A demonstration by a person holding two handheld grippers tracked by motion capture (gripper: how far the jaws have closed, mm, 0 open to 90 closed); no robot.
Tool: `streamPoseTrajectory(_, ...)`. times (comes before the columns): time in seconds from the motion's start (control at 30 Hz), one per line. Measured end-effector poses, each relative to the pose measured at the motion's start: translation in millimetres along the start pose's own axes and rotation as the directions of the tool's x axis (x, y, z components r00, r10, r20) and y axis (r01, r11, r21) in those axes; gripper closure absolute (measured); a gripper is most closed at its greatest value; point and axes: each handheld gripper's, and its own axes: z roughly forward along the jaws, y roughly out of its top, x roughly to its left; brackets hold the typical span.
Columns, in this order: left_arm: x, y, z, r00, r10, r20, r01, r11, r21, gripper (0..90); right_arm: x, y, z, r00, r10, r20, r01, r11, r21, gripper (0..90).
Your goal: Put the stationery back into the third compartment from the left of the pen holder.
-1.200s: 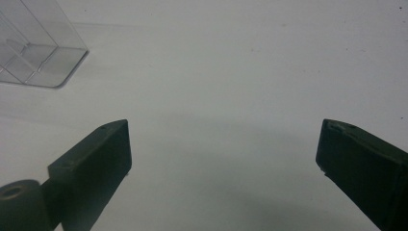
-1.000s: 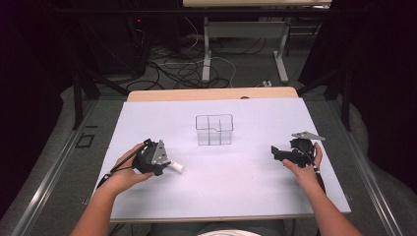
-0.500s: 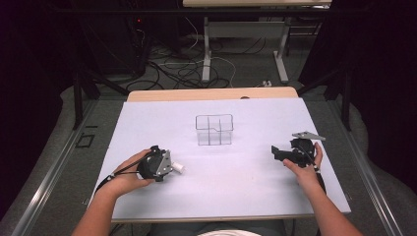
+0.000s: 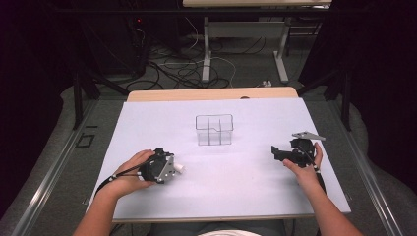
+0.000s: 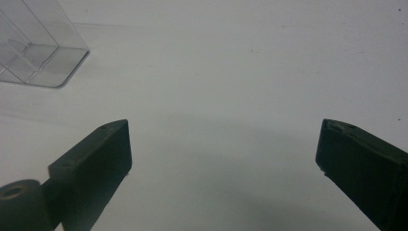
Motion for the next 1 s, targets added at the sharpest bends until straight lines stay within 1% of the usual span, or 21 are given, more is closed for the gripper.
streamPoseTrajectory(0.03,-0.4,-0.3,0.8,1.0000,-0.004,0.006,0.004,1.0000,-0.007,38.8,0.1,0.0,0.0,1.0000,0.000,0.000,0.000,1.0000,0.000,4.7)
streamPoseTrajectory(0.1,-0.4,-0.3,2.1,0.9999,0.003,0.010,-0.003,1.0000,-0.006,38.9,0.2,0.0,0.0,1.0000,0.000,-0.001,0.000,1.0000,0.000,4.8)
streamPoseTrajectory(0.13,-1.1,-0.7,3.2,1.0000,0.000,0.009,0.000,1.0000,-0.009,38.9,0.2,-0.1,0.2,1.0000,0.000,0.000,0.000,1.0000,0.002,4.8)
streamPoseTrajectory(0.2,-1.7,-1.0,5.0,0.9999,0.000,0.016,0.000,1.0000,-0.005,38.9,0.2,-0.3,1.0,1.0000,0.001,-0.001,-0.001,1.0000,0.005,5.0)
streamPoseTrajectory(0.3,-2.0,-1.6,7.3,0.9998,0.011,0.015,-0.011,0.9999,0.003,39.1,0.4,-0.3,1.2,1.0000,0.000,-0.001,0.000,1.0000,0.006,5.0)
streamPoseTrajectory(0.33,-2.6,-2.0,8.4,0.9998,0.009,0.016,-0.009,1.0000,-0.001,39.2,0.5,-0.3,1.3,1.0000,0.000,-0.001,0.000,1.0000,0.006,5.0)
streamPoseTrajectory(0.37,-2.3,-1.9,8.9,0.9997,0.016,0.017,-0.016,0.9998,0.007,39.3,0.5,-0.4,1.5,1.0000,-0.002,-0.002,0.002,1.0000,0.006,5.0)
streamPoseTrajectory(0.47,-2.8,-2.4,11.5,0.9996,0.012,0.026,-0.012,0.9999,-0.002,39.5,0.9,-0.6,1.9,1.0000,-0.002,0.001,0.002,1.0000,0.009,5.1)
streamPoseTrajectory(0.5,-2.3,-2.5,11.6,0.9997,0.010,0.023,-0.010,0.9999,-0.005,39.6,1.1,-0.6,1.9,1.0000,-0.001,0.002,0.001,1.0000,0.010,5.1)
streamPoseTrajectory(0.63,-0.5,-2.6,12.6,0.9996,0.017,0.025,-0.016,0.9999,-0.004,40.3,1.5,-0.8,2.1,1.0000,-0.002,0.000,0.002,0.9999,0.014,5.2)
streamPoseTrajectory(0.67,-0.6,-2.8,13.1,0.9995,0.014,0.027,-0.014,0.9999,-0.008,40.8,1.7,-0.9,2.4,1.0000,-0.002,0.002,0.002,0.9999,0.014,5.3)
streamPoseTrajectory(0.83,0.4,-1.8,14.4,0.9990,0.031,0.034,-0.030,0.9995,-0.006,45.8,2.3,-1.3,3.1,1.0000,-0.001,0.001,0.001,0.9999,0.016,5.3)
streamPoseTrajectory(0.97,0.4,-0.5,14.9,0.9978,0.042,0.050,-0.042,0.9991,-0.002,52.7,2.4,-1.5,3.3,1.0000,-0.003,0.001,0.003,0.9998,0.018,5.4)
streamPoseTrajectory(1.0,0.7,0.0,14.7,0.9972,0.050,0.056,-0.051,0.9987,0.004,54.6,2.4,-1.6,3.4,1.0000,-0.002,0.001,0.002,0.9998,0.020,5.4)
